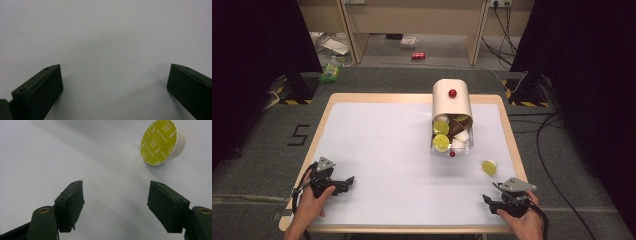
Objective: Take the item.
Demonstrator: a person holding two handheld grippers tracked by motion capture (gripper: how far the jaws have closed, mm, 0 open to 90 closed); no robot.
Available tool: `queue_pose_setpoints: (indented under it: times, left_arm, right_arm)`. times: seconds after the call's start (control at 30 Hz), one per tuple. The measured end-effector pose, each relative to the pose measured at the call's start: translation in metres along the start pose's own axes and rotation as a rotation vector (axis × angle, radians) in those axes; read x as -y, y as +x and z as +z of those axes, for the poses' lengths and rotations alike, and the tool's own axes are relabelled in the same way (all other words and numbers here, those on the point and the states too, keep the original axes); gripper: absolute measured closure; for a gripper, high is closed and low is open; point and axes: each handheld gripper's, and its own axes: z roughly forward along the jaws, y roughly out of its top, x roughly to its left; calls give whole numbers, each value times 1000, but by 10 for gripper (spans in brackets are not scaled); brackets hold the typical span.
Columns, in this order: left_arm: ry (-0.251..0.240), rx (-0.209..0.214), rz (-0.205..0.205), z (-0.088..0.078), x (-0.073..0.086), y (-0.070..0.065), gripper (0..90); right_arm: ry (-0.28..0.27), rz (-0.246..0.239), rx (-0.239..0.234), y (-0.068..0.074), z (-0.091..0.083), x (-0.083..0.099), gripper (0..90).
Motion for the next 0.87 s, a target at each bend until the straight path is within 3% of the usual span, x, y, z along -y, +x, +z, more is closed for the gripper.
queue_pose_setpoints:
  times: [0.13,0.23,0.4,0.87]
  left_arm:
    - [0,0,0,0,0,0,0]
    - [0,0,-1,0,0,0,0]
    - [1,0,-1,0,0,0,0]
    - [1,1,-2,0,0,0,0]
  right_arm:
    - [18,-1,2,-1,3,2,276]
    - [69,-18,7,-1,7,6,235]
    - [51,57,-11,-4,7,12,228]
    - [31,52,-29,-3,9,15,160]
